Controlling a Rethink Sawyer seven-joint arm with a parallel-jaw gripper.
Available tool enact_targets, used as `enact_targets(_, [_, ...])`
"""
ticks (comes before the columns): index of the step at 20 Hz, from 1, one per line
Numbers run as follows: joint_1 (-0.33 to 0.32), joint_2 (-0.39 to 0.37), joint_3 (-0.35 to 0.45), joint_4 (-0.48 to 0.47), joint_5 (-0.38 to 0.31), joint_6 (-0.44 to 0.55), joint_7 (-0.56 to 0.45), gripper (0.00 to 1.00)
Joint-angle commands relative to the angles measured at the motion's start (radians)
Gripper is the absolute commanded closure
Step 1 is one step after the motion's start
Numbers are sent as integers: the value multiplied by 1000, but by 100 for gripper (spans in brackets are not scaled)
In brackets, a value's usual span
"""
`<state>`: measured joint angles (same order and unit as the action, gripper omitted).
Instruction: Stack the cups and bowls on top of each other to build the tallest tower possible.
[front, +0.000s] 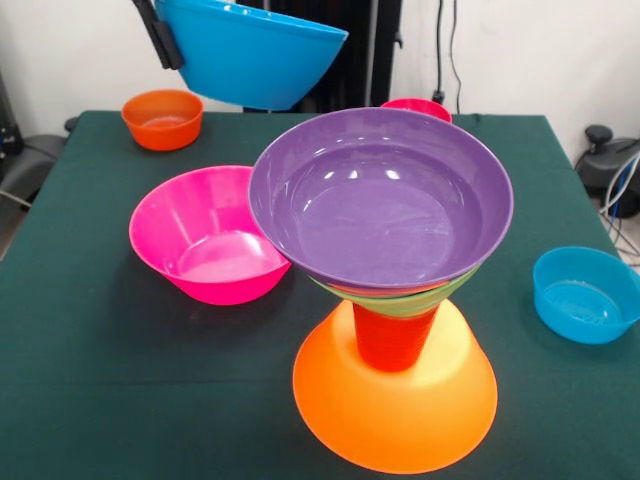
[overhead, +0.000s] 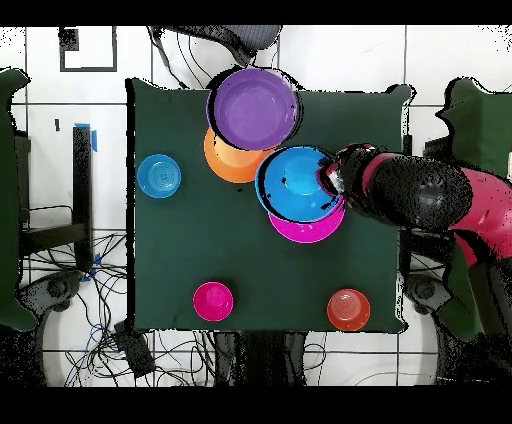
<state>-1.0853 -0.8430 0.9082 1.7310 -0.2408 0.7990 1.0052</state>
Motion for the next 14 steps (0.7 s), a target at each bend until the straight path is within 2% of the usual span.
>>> enact_targets(1, [89,31,-79,-108,34,-8,169,100])
enact_targets(7, [101,30,-93,-163,77,36,165,100])
enact_targets(14, [89,-28,-99,-182,132,111,141,100])
